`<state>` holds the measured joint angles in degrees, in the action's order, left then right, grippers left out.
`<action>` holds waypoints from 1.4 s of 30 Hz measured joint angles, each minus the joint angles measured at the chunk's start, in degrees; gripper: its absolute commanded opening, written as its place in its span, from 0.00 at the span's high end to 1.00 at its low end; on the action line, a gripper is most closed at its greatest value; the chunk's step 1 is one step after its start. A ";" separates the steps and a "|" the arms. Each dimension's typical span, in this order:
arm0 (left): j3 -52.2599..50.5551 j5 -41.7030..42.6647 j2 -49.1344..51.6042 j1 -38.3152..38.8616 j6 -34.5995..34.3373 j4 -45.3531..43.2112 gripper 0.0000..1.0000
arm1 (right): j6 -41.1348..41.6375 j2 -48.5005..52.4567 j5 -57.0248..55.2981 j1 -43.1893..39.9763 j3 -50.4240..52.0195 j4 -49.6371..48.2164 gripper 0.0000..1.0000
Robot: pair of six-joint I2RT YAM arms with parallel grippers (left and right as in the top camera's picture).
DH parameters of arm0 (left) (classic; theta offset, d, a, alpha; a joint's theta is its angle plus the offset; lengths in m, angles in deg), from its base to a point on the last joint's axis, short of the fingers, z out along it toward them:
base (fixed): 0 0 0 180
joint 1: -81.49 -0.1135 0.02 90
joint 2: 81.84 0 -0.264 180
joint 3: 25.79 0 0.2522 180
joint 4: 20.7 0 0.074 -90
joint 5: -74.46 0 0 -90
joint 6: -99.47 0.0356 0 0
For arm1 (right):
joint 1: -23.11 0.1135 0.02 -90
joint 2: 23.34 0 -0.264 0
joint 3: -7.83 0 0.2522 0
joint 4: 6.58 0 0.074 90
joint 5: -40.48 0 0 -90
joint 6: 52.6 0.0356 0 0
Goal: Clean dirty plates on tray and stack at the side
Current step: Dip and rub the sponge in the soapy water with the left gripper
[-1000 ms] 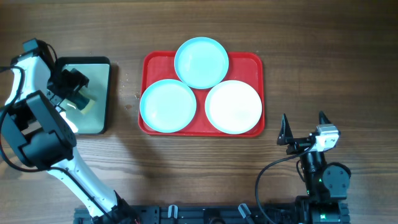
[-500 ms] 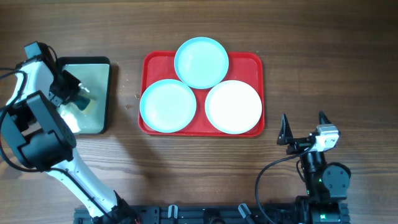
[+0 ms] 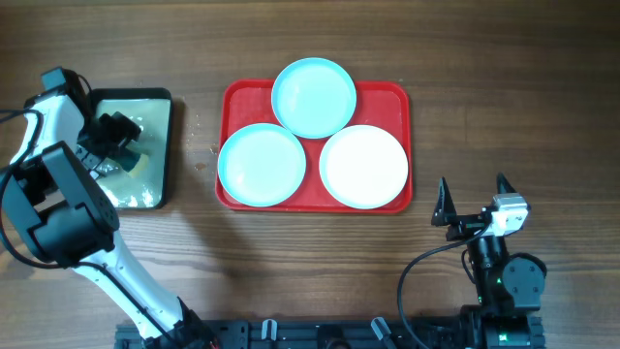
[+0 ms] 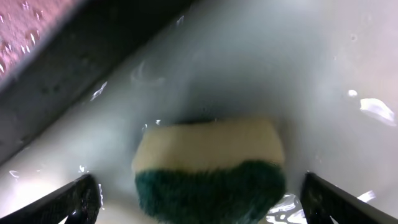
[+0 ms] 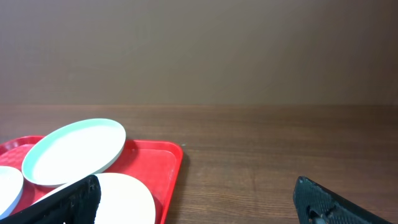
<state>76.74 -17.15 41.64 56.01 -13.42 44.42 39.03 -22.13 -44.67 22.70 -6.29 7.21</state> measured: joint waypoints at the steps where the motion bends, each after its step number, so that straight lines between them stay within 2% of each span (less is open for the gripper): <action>1: 0.00 0.31 -0.02 -0.07 0.26 0.94 0.44 | 0.00 0.00 0.00 0.00 0.00 0.00 0.00; 2: -0.02 0.79 -0.04 -0.11 0.09 1.62 0.53 | 0.00 0.00 0.00 0.00 0.00 0.00 0.00; 3: -0.02 1.11 -0.04 -0.15 0.26 2.27 0.69 | 0.00 0.00 0.00 0.00 0.00 0.00 0.00; 5: -0.02 2.12 -0.07 -0.22 0.02 2.67 0.96 | 0.00 0.00 0.00 0.00 0.00 0.00 0.00; 9: -0.02 3.89 -0.07 -0.20 0.04 2.51 0.96 | 0.00 0.00 0.00 0.00 0.00 0.00 0.00; 10: -0.02 4.31 -0.07 -0.20 0.04 2.40 0.71 | 0.00 0.00 0.00 0.00 0.00 0.00 0.00; 11: -0.02 4.59 -0.07 -0.20 0.04 2.32 0.31 | 0.00 0.00 0.00 0.00 0.00 0.00 0.00; 12: -0.02 4.81 -0.04 -0.20 0.17 2.25 0.00 | 0.00 0.00 0.00 0.00 0.00 0.00 0.00; 18: 0.04 9.03 -0.48 0.00 -0.15 5.81 0.00 | 0.00 0.00 -0.02 0.00 0.00 0.00 0.00; 20: 0.02 10.21 -0.48 -0.07 -0.17 7.41 0.20 | 0.00 0.00 0.00 0.00 0.00 0.00 0.00; 21: -0.02 10.73 -0.48 -0.09 -0.37 8.09 0.33 | 0.00 0.00 0.00 0.00 0.00 0.00 0.00; 22: -0.15 11.19 -0.46 -0.09 -0.02 8.50 0.52 | 0.00 0.00 0.00 0.00 0.00 0.00 0.00; 24: -0.46 12.02 -0.37 -0.09 -0.26 8.94 0.77 | 0.00 0.00 0.00 0.00 0.00 0.00 0.00; 26: -0.66 12.46 -0.22 -0.09 -0.35 8.90 0.96 | 0.00 0.00 0.00 0.00 0.00 0.00 0.00; 30: -0.76 13.49 0.00 -0.09 -0.17 8.07 0.96 | 0.00 0.00 0.00 0.00 0.00 0.00 0.00; 31: -0.76 13.49 0.00 -0.09 -0.17 7.82 0.79 | 0.00 0.00 0.00 0.00 0.00 0.00 0.00; 32: -0.79 13.49 0.00 -0.09 -0.17 7.56 0.15 | 0.00 0.00 0.00 0.00 0.00 0.00 0.00; 33: -0.79 13.44 0.00 -0.09 -0.17 7.08 0.00 | 0.00 0.00 0.00 0.00 0.00 0.00 0.00; 42: -0.37 9.77 -0.87 0.20 -0.39 3.76 0.00 | 0.00 0.00 0.00 0.00 0.00 0.00 0.00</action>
<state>76.37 -7.38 40.77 56.21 -13.81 48.18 39.03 -22.13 -44.67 22.70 -6.29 7.21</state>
